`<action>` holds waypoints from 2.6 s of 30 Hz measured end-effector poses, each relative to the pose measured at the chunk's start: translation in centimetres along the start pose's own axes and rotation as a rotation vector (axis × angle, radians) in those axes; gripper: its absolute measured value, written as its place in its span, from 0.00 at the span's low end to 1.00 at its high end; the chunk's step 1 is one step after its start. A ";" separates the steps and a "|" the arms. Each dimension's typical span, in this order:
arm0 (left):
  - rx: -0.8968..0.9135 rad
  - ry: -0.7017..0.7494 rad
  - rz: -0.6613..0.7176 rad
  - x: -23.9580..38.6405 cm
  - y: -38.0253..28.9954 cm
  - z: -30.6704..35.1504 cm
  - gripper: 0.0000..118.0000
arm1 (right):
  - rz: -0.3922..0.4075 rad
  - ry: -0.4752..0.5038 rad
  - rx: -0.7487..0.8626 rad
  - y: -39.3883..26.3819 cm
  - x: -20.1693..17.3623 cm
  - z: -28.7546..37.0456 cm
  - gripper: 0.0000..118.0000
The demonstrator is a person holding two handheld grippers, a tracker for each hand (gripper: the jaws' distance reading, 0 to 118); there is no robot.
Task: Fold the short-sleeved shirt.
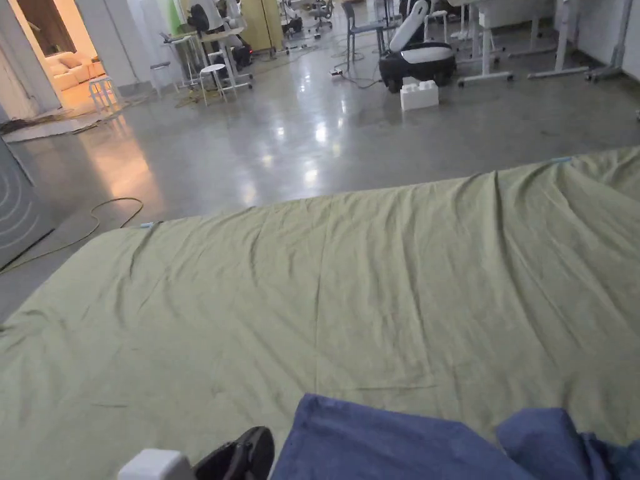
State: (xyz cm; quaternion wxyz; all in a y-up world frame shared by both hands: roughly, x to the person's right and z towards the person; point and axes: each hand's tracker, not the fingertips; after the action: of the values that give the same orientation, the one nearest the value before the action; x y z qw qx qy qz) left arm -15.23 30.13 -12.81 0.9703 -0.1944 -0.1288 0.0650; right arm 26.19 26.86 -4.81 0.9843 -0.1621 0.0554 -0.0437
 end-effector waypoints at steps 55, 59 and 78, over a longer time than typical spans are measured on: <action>-0.383 0.036 -0.143 -6.7 -3.3 -24.0 0.04 | -0.033 -0.144 -0.460 -2.2 12.5 -20.9 0.09; -0.164 0.018 -0.074 -7.2 3.1 -13.3 0.04 | 0.038 -0.129 -0.256 3.0 11.9 -15.9 0.09; 0.474 0.140 -0.103 -6.4 23.8 10.5 0.04 | 0.136 -0.153 0.377 28.8 5.0 -6.5 0.09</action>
State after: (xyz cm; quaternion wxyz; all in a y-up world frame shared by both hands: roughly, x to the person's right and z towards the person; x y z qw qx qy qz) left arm -26.05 54.55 -14.29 0.9973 0.0412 -0.0521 0.0300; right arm 32.30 51.50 -20.78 0.9992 0.0263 -0.0177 0.0258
